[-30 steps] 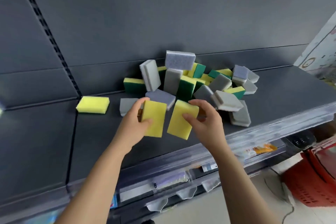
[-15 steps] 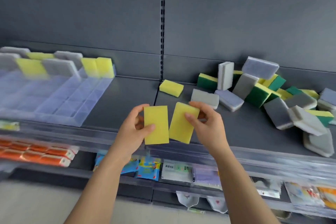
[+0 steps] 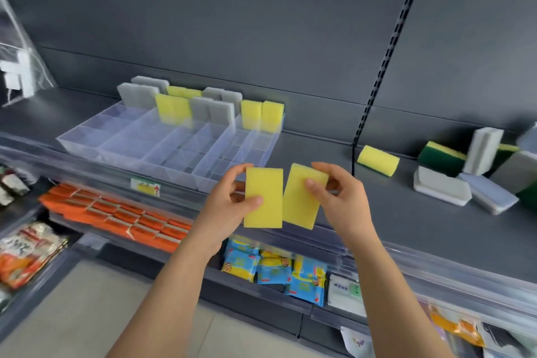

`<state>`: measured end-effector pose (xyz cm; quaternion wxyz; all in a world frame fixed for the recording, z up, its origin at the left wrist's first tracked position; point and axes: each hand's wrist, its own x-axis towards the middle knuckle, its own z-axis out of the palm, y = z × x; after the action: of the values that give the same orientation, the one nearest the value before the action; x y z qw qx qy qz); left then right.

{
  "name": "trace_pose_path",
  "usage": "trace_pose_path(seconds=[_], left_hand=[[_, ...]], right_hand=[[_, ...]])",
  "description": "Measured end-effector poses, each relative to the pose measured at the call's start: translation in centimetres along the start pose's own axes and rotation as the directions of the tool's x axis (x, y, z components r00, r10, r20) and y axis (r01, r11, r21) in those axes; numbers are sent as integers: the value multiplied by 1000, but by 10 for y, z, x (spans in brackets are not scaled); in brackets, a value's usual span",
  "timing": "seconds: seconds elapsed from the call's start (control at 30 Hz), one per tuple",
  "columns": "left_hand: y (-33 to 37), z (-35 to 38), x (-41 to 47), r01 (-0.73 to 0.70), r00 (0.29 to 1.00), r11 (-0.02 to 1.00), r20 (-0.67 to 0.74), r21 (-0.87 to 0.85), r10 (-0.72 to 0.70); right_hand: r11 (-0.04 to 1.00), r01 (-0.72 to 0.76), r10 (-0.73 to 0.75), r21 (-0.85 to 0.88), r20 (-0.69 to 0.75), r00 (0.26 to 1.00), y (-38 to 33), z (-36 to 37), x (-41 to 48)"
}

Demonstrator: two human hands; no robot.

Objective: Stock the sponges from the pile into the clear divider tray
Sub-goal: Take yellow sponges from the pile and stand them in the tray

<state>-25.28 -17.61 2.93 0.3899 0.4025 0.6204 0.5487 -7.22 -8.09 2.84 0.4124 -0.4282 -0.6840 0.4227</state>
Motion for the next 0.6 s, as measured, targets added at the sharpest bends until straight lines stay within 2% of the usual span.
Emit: trace_pose_path(seconds=[0.23, 0.6], left_hand=[[2, -64, 35, -46, 999, 998, 17, 47, 45], [18, -91, 138, -160, 985, 975, -35, 152, 167]], right_hand=[[1000, -4, 4, -9, -18, 1000, -21, 63, 22], [993, 77, -89, -95, -127, 988, -34, 89, 124]])
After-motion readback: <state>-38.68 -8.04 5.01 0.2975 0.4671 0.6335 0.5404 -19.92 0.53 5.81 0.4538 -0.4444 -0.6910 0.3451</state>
